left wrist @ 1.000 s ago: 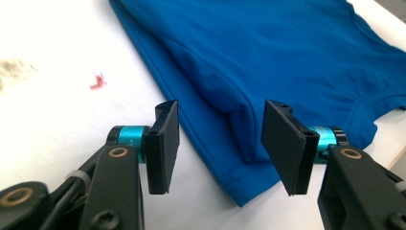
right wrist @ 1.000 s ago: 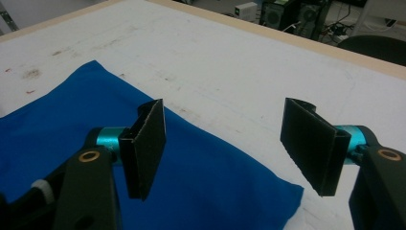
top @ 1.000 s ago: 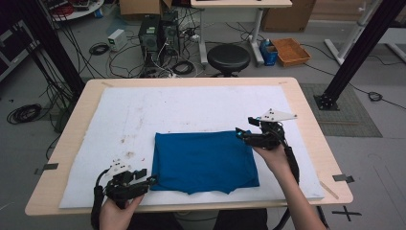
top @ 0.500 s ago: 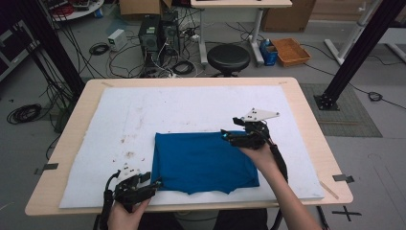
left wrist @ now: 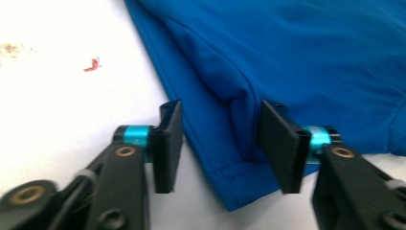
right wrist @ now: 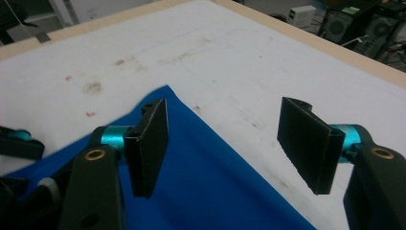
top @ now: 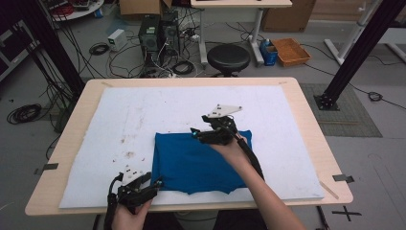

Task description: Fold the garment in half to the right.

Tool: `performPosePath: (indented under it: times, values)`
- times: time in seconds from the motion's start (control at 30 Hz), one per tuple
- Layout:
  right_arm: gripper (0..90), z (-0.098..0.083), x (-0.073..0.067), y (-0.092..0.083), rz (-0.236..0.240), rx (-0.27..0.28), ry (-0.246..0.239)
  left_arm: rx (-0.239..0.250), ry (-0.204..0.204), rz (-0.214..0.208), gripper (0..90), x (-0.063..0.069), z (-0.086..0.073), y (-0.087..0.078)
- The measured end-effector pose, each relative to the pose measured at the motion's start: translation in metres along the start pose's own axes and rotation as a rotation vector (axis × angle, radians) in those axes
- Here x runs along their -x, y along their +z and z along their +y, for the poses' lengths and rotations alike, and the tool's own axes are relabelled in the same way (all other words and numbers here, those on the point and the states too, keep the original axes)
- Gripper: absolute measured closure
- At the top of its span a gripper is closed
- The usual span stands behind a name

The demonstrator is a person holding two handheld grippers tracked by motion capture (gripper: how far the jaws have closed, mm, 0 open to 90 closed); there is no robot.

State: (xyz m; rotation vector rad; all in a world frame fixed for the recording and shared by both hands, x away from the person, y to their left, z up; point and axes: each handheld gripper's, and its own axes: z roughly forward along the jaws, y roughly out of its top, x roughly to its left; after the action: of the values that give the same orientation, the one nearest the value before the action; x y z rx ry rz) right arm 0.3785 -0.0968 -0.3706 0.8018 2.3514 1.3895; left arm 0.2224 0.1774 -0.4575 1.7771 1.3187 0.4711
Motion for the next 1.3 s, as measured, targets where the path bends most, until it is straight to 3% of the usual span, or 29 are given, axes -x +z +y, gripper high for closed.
performPosePath:
  times: [0.33, 0.5, 0.63, 0.8, 1.1, 1.17, 1.3]
  values:
    - [47.3, 0.015, -0.015, 0.059, 0.021, -0.059, -0.004, -0.001, 0.011, -0.002, 60.8, 0.0, 0.0, 0.0]
    - [51.4, 0.02, -0.021, 0.095, 0.039, -0.135, 0.015, 0.002, 0.003, -0.006, 62.3, 0.0, -0.001, 0.001]
    - [56.6, 0.024, -0.028, 0.12, 0.047, -0.163, 0.025, 0.003, 0.005, -0.01, 63.3, -0.001, -0.001, 0.001]
    - [59.9, 0.024, -0.037, 0.148, 0.056, -0.224, 0.009, 0.004, -0.001, -0.016, 64.2, -0.001, -0.001, 0.001]
    - [74.4, 0.017, -0.043, 0.175, 0.041, -0.319, -0.022, 0.001, -0.001, -0.028, 67.4, -0.002, 0.0, 0.001]
    - [79.8, 0.016, -0.043, 0.176, 0.049, -0.316, -0.017, -0.001, 0.001, -0.035, 71.0, 0.0, 0.0, 0.002]
    - [86.8, 0.018, -0.047, 0.175, 0.047, -0.313, -0.054, -0.006, 0.003, -0.053, 76.8, 0.0, 0.001, 0.003]
